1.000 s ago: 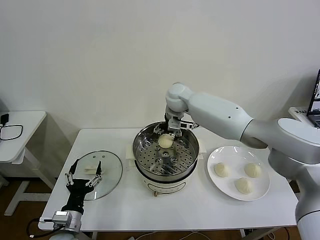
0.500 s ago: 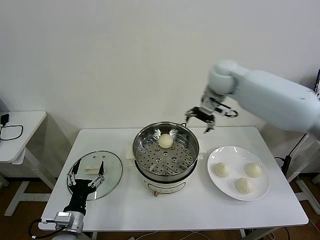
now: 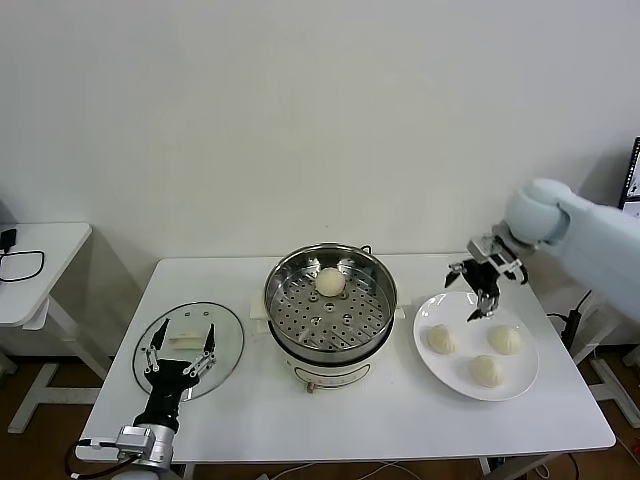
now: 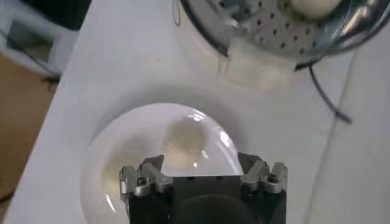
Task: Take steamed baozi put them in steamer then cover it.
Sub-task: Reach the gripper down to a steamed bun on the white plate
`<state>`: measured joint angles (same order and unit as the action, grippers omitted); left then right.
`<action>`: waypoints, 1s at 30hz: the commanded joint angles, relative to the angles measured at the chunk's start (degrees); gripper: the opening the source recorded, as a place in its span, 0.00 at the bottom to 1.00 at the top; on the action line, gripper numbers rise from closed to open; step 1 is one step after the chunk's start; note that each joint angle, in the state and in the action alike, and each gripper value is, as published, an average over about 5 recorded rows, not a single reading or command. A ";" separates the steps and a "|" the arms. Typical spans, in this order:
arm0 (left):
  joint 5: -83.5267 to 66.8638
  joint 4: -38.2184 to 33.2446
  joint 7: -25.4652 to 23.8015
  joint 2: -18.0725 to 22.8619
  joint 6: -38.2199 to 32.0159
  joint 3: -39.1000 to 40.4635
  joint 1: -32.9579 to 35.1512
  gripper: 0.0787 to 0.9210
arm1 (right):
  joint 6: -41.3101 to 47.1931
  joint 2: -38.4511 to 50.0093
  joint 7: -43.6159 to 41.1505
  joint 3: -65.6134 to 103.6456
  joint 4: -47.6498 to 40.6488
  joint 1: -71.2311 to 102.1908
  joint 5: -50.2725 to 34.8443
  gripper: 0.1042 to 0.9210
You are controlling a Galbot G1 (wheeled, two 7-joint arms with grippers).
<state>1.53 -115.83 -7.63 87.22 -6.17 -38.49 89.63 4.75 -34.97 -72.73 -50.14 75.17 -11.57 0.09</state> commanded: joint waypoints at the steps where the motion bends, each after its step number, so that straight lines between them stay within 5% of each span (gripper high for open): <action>1: 0.24 0.27 0.00 0.06 -0.13 0.37 -0.07 0.88 | 4.79 0.35 2.31 8.86 -4.67 12.33 1.92 0.88; 30: 0.33 1.29 0.01 0.08 -0.27 0.59 -0.73 0.88 | 3.54 -8.76 6.59 12.75 -12.70 17.25 5.84 0.88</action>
<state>1.82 -114.61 -7.64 87.30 -6.41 -37.91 88.92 8.04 -43.00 -66.59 -38.19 63.35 4.52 5.53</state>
